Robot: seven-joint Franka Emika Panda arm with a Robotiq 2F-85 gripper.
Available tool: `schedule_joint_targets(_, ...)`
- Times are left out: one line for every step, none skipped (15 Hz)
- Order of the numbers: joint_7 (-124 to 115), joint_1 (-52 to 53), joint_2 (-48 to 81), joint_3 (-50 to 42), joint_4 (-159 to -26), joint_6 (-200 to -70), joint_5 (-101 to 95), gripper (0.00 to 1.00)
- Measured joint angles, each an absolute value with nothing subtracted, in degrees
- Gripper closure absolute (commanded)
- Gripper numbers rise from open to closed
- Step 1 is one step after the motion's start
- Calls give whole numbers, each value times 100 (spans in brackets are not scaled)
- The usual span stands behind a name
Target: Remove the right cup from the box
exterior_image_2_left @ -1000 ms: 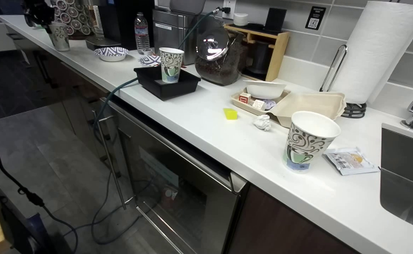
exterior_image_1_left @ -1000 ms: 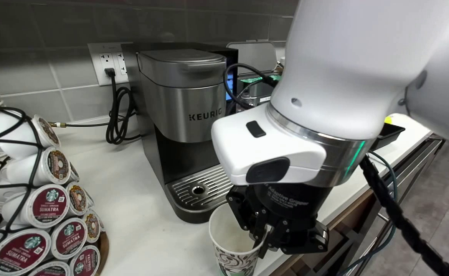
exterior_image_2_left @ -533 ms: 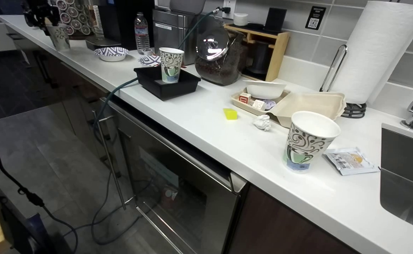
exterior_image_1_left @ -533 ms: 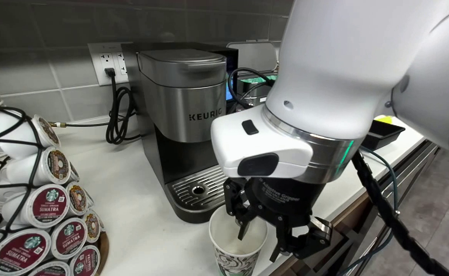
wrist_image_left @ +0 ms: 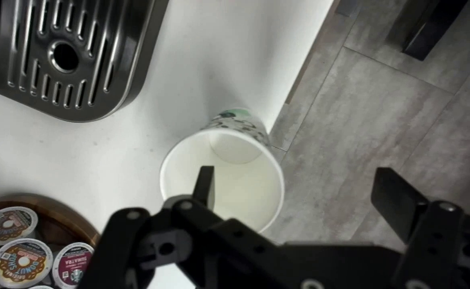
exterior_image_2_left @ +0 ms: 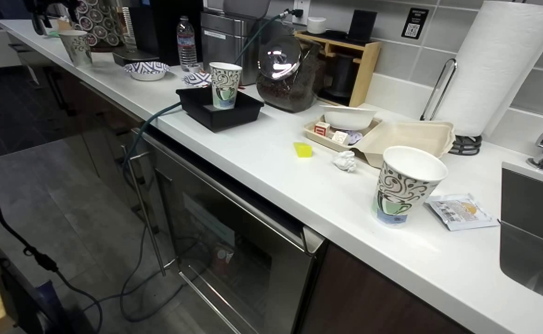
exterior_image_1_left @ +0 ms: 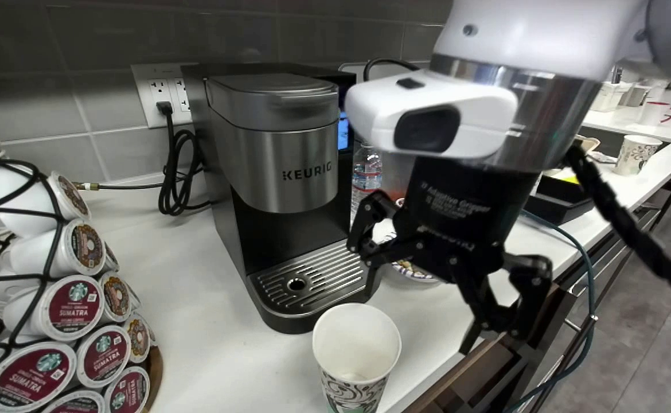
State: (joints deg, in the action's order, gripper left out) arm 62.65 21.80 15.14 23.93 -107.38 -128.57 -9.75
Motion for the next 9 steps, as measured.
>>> schedule_joint_targets(6573, 2063, 1320, 2440, -10798, -12593, -653, 0)
schedule_joint_targets(6846, 1940, 1074, 2453, -10897, -12251, -317, 1)
schedule_joint_targets(6937, 1833, 809, 2420, -11006, -11870, -133, 0)
schedule_joint_targets(6866, 1752, 520, 2325, -11144, -11550, -92, 0)
schedule_joint_targets(6772, 1686, 242, 2204, -11300, -11332, -92, 0)
schedule_joint_targets(6680, 1620, -37, 2066, -11486, -11230, -81, 0)
schedule_joint_targets(6590, 1552, -320, 1914, -11702, -11212, -78, 0)
schedule_joint_targets(6504, 1489, -595, 1750, -11935, -11212, -78, 0)
schedule_joint_targets(6414, 1434, -846, 1591, -12154, -11218, -75, 0)
